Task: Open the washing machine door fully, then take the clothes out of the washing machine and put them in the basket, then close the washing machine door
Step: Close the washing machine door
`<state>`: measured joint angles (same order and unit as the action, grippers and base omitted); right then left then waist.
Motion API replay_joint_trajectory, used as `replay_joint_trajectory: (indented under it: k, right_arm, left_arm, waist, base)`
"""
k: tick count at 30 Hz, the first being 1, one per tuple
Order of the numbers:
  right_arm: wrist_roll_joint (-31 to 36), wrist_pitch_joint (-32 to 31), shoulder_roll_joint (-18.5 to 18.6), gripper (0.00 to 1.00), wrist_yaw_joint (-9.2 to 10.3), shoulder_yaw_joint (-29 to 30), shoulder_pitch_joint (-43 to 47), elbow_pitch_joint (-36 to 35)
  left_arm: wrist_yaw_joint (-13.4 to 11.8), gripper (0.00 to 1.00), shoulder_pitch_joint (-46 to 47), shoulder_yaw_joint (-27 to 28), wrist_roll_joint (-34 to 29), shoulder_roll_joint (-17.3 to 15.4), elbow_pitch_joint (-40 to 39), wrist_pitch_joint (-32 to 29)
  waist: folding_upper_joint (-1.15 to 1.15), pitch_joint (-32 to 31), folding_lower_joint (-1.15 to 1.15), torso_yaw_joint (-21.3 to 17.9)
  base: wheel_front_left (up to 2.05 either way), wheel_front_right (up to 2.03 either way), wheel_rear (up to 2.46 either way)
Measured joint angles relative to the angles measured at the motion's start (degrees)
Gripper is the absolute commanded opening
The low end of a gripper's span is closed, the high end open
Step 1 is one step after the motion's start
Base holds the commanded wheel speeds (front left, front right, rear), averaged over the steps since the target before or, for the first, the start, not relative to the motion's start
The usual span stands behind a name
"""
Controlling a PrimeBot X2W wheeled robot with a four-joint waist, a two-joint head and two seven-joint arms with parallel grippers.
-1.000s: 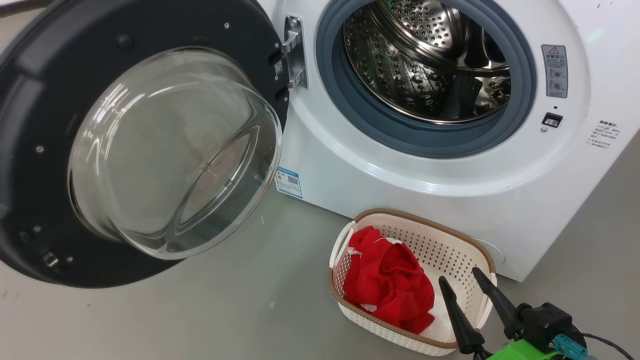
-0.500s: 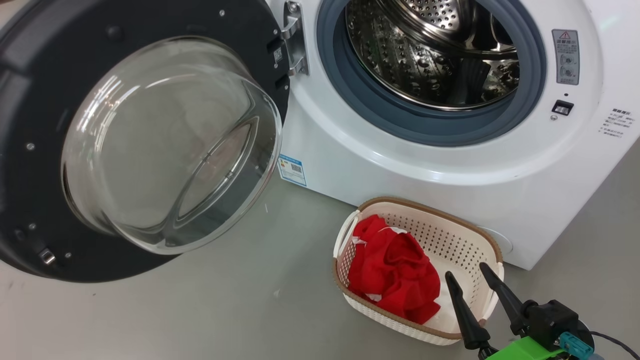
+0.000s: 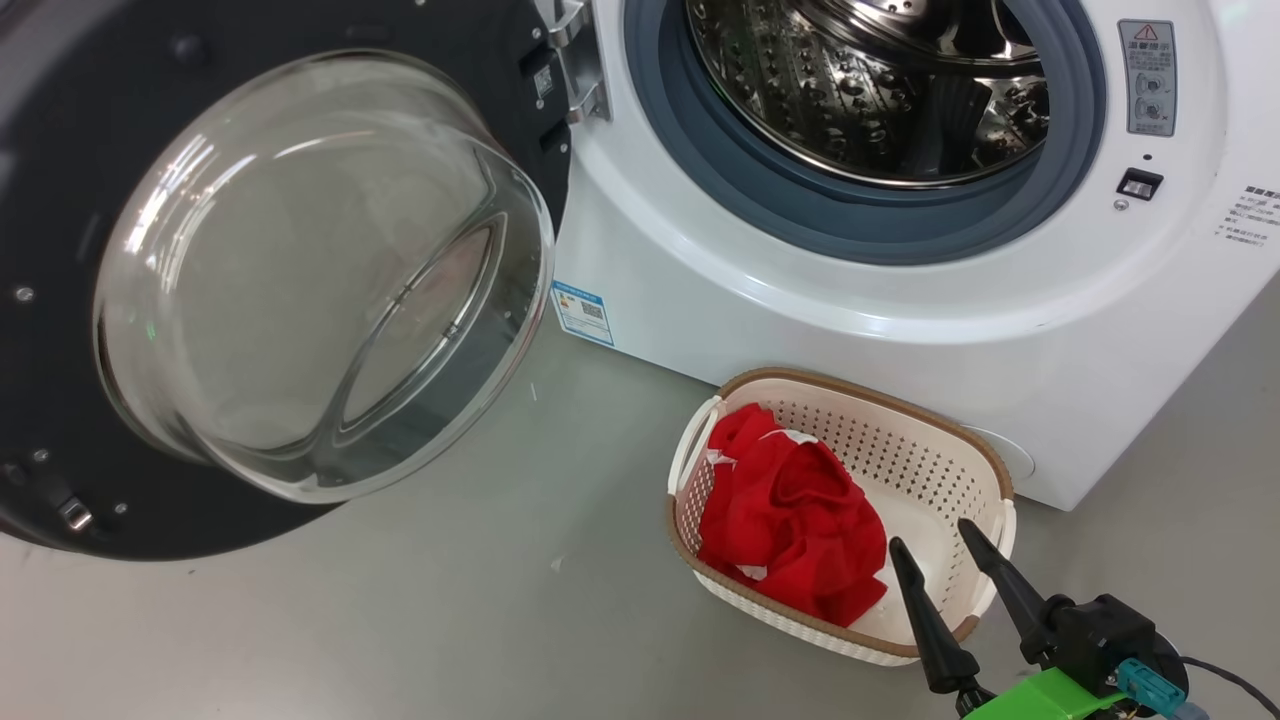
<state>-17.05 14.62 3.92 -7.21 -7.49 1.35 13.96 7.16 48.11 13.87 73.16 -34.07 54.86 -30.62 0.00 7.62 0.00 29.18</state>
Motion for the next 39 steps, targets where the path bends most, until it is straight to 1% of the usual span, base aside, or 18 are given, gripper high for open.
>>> replay_joint_trajectory:
  k: [6, 12, 18, 22, 30, 39]
  right_arm:
    - [0.0, 0.0, 0.0, 1.00, 0.00, 0.0, -0.2, 0.0]
    - [0.0, 0.0, 0.0, 1.00, 0.00, 0.1, -0.3, 0.0]
    - [0.0, 0.0, -0.1, 1.00, 0.00, 0.2, -0.3, 0.0]
    - [0.0, 0.0, -0.1, 1.00, 0.00, 0.6, -0.3, -0.1]
    - [0.0, 0.0, -0.2, 1.00, 0.00, 1.7, -0.2, -0.5]
    - [0.0, 0.0, -0.4, 1.00, 0.00, 2.7, 0.8, -1.0]
  left_arm:
    - [0.0, 0.00, -0.4, -1.4, 1.9, 0.0, -1.0, -6.3]
    - [0.0, 0.00, -3.0, -2.4, 3.3, -0.8, -4.7, -9.9]
    - [-0.1, 0.00, -6.4, -4.1, 3.7, -2.5, -10.5, -13.3]
    - [-0.1, 0.00, -8.9, -4.9, 4.1, -3.2, -14.2, -14.5]
    - [-0.1, 0.00, -13.3, -7.0, 7.8, -2.0, -22.1, -18.6]
    - [-0.1, 0.00, -18.0, -8.4, 12.1, -2.3, -32.2, -23.5]
  waist:
    - [0.00, 0.2, 0.00, -0.6]
    - [0.00, 0.0, 0.00, -1.1]
    - [0.00, -0.2, 0.00, -1.3]
    - [0.00, -0.6, 0.00, -1.5]
    - [0.00, -1.4, 0.00, -2.1]
    - [0.00, -2.4, 0.00, -3.8]
  base:
    - [0.00, 0.00, 0.00]
    - [0.00, 0.00, 0.00]
    - [0.00, 0.00, 0.00]
    - [0.00, 0.00, 0.00]
    - [0.00, 0.00, 0.00]
    - [0.00, 0.00, 0.00]
